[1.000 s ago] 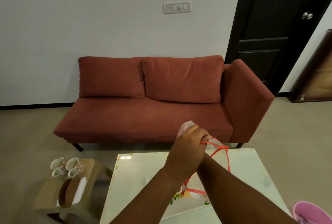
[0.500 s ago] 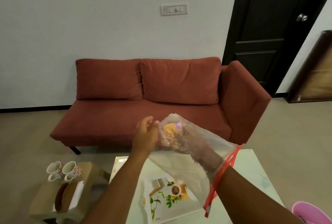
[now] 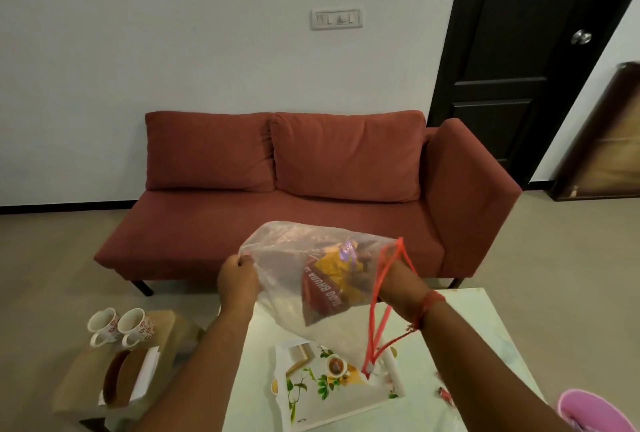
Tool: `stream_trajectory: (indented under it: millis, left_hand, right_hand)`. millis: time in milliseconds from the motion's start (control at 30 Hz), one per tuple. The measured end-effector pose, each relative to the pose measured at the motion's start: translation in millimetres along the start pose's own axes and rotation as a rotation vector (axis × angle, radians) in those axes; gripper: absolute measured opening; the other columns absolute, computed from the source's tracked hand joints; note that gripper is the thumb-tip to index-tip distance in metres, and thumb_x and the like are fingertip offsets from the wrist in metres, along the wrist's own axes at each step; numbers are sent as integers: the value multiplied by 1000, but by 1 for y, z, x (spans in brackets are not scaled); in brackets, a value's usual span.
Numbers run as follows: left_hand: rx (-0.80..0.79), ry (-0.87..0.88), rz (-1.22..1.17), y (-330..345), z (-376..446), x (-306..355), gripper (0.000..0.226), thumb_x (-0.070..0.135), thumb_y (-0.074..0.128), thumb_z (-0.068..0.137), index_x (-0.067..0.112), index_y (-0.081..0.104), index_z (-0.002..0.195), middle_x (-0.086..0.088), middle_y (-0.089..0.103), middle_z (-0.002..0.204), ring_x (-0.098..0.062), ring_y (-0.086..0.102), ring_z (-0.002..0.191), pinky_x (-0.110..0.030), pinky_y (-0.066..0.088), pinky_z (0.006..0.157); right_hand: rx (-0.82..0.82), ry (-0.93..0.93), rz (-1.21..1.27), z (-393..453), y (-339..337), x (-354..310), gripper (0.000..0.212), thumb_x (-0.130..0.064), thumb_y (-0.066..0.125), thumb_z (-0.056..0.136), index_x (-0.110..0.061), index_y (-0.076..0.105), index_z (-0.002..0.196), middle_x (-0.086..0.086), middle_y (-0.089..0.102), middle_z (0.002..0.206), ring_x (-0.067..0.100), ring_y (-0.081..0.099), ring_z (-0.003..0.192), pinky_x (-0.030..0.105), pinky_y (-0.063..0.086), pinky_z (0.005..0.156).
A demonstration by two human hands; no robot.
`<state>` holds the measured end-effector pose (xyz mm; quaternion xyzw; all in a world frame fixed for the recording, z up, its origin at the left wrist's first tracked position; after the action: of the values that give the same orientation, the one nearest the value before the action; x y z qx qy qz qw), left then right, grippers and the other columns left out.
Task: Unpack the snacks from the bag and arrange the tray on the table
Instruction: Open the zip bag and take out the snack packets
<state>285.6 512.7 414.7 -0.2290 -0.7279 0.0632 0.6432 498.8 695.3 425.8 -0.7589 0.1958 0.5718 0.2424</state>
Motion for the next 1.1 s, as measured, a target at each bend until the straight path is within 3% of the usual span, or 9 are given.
stream_trajectory:
  millis: [67,133,200,267,433,567,733,900,1100]
  left_hand:
    - [45,-46,-31,-8,5,-9,29,25,41,99,7,62,108,-20,66,106,-39,63,94,-52,56,87]
    - [94,-100,-33,-16,7,-17,35,24,40,100,2,60,117,-24,64,114,-42,62,102,-52,53,92]
    - [135,-142,-31,-22,8,-23,38,23,37,102,-1,58,124,-24,63,120,-43,60,109,-49,50,95]
    - [161,-165,-15,-26,8,-26,40,23,36,104,-2,55,128,-23,61,124,-43,58,112,-48,48,95]
    - [225,-213,-55,-34,9,-38,40,22,32,105,-3,53,128,-25,59,125,-43,59,112,-50,50,95]
    - [193,-190,-125,-28,3,-38,38,24,33,104,2,53,128,-17,60,115,-36,62,101,-47,54,89]
    - [-38,160,-102,9,-38,10,40,33,51,98,13,41,131,-11,57,122,-22,58,93,-31,45,71]
    - [-103,900,329,37,-104,62,70,66,53,85,24,34,138,-3,41,126,-11,46,102,-23,45,69]
    - [-253,866,319,69,-124,67,46,68,41,87,26,58,96,6,38,103,-7,47,88,-8,39,69]
  right_hand:
    - [-124,-130,-189,-12,6,-20,27,-6,63,84,-5,66,111,23,69,106,38,70,92,51,60,77]
    - [-133,-133,-308,-19,3,-27,18,-6,64,79,-13,72,94,8,72,91,24,70,80,44,60,75]
    - [-146,-170,-385,-22,-3,-26,23,-11,66,78,-26,74,93,-10,68,95,8,67,80,32,57,71]
    - [-123,-185,-404,-25,-9,-27,28,-18,66,75,-32,74,98,-7,64,107,13,66,91,35,59,77]
    - [42,-154,-385,-26,-32,-21,27,-28,64,69,-28,75,93,1,69,103,21,70,90,46,60,77]
    - [124,-131,-543,-25,-32,-19,11,-16,64,80,-18,72,87,3,55,96,23,59,85,36,53,72]
    - [229,-145,-648,-18,-20,-18,22,-20,59,88,-20,71,106,-1,44,106,16,53,87,27,47,80]
    - [345,-152,-646,-13,-12,-28,21,-22,56,91,-18,69,106,3,41,111,16,55,77,27,48,77]
    - [267,-288,-727,-15,9,-40,20,-23,64,89,-25,68,108,2,41,125,17,57,90,31,54,88]
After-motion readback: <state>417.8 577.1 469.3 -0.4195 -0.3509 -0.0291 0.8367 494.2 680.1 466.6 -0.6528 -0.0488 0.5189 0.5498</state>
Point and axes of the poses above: each hand's wrist, its own z-axis towards the middle knuckle, its own y-axis out of the palm, x = y × z, the point moved 5 cm from there along z, towards the middle knuckle
